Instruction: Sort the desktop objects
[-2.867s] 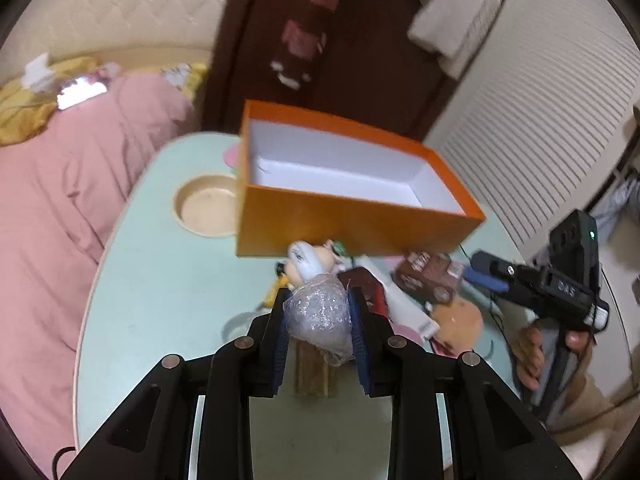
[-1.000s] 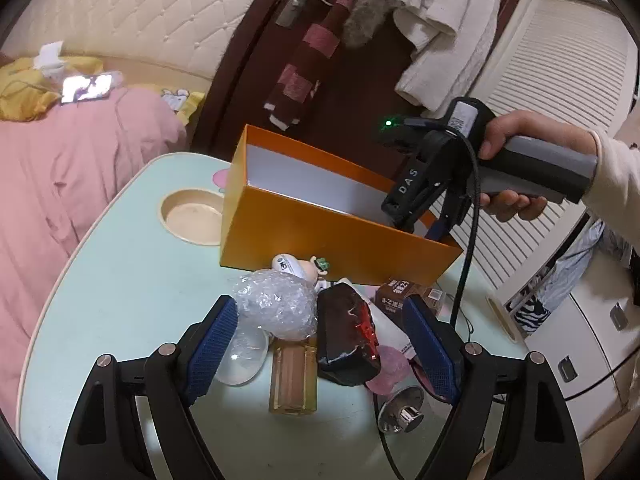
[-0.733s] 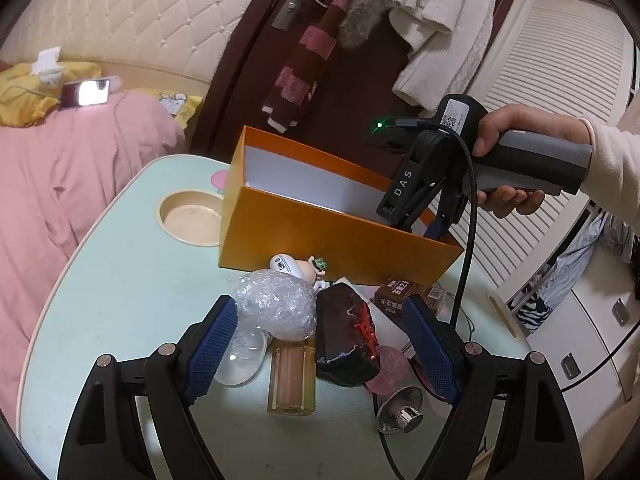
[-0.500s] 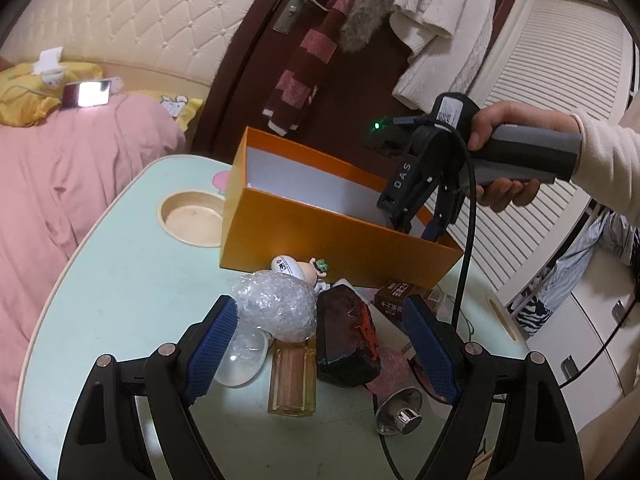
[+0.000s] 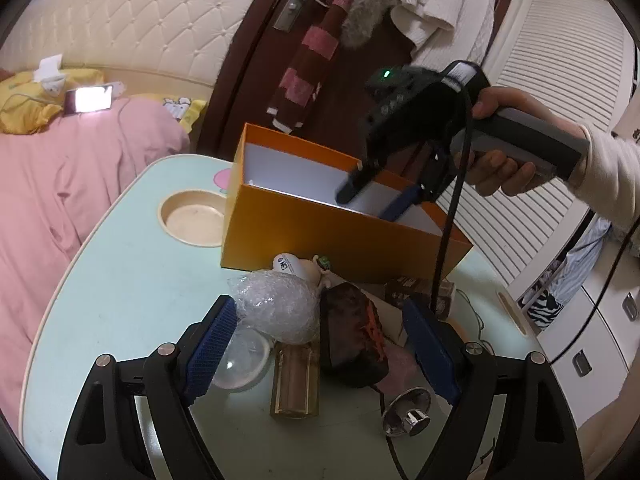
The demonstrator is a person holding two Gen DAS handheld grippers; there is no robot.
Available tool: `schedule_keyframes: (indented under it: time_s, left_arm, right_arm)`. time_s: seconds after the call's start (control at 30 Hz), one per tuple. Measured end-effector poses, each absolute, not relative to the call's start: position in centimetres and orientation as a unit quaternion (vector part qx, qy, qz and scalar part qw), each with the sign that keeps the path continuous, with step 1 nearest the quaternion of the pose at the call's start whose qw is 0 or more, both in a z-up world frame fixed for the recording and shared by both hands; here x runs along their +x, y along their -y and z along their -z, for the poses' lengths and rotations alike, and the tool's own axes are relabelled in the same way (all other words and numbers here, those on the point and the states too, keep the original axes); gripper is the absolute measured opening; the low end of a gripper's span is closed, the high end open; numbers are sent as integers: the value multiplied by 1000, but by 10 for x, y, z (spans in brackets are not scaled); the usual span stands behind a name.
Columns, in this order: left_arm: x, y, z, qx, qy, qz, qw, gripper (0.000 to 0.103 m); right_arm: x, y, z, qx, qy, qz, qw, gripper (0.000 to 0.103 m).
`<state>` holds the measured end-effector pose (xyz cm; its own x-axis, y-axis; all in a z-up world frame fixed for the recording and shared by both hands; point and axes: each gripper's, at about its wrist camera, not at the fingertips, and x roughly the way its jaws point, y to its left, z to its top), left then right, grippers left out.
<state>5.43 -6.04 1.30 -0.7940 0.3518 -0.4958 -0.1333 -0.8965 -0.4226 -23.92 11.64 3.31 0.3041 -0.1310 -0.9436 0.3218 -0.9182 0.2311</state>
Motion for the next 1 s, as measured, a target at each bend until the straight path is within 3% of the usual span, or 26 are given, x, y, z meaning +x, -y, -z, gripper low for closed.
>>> schedule_keyframes:
  time_s: [0.2, 0.43, 0.73, 1.0]
  left_arm:
    - [55, 61, -12, -296, 185, -929, 124, 84]
    - [53, 60, -10, -301, 185, -929, 113, 84]
    - [52, 64, -9, -302, 195, -927, 109, 84]
    - [63, 88, -11, -265, 259, -926, 72, 84]
  right_arm:
    - [-241, -128, -55, 780, -10, 588, 214, 67]
    - [-232, -125, -39, 812, -45, 552, 186, 67]
    - [-237, -132, -50, 795, -32, 561, 228, 67]
    - [-227, -134, -58, 759, -10, 598, 258, 67]
